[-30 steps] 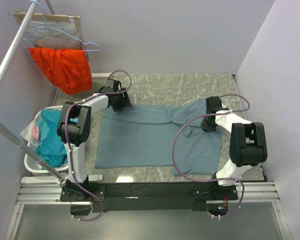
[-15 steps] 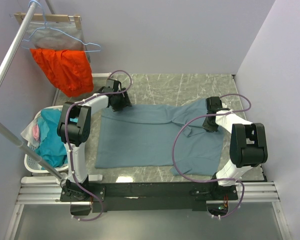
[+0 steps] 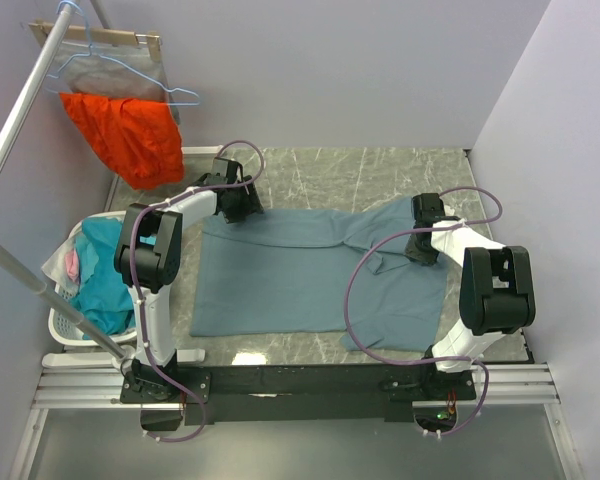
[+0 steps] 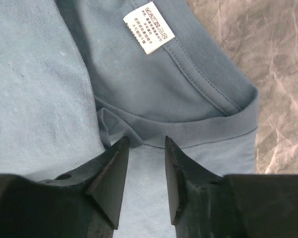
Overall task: Fold and stack the t-shirts
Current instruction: Fold the flattened tshirt in 1/3 of the way
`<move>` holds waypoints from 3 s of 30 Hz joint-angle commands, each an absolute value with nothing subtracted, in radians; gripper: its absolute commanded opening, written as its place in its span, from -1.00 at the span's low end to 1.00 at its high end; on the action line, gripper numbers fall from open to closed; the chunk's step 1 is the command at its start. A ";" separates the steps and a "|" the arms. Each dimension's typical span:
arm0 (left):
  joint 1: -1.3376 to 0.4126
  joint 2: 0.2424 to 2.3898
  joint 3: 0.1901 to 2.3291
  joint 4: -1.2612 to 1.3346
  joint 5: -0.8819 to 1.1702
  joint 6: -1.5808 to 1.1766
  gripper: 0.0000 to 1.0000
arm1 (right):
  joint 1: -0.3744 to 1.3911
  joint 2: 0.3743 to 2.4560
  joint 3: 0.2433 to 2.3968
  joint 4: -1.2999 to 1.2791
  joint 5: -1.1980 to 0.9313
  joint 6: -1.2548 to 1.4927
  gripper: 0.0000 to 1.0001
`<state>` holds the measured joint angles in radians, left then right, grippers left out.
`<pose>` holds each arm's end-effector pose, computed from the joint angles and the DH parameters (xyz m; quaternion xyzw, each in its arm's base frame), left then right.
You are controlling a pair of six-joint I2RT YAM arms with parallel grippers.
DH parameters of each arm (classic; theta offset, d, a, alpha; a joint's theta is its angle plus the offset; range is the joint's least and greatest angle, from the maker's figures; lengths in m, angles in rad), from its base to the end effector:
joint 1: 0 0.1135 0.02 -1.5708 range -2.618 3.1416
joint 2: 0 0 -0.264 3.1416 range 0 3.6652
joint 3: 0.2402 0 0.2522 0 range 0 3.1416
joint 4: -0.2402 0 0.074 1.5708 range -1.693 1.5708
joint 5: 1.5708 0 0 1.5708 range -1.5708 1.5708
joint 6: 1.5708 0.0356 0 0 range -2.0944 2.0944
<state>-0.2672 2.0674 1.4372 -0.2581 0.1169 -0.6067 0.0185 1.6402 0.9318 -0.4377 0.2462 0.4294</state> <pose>0.4310 -0.1223 0.1649 -0.1396 0.9305 -0.1913 0.2794 0.3082 -0.0030 0.1642 0.2233 0.9445 -0.0706 0.2306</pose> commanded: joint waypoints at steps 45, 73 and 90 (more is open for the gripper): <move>-0.261 2.075 1.442 -0.324 0.074 -0.574 0.37 | 0.074 1.309 0.893 -0.584 0.227 0.495 -1.00; -0.261 1.852 1.310 -0.278 -0.051 -0.626 0.46 | 0.083 1.877 1.419 -0.523 0.138 0.417 0.23; -0.209 2.057 1.399 -0.411 -0.140 -0.611 0.46 | 0.045 2.221 1.750 -0.692 0.106 0.459 0.14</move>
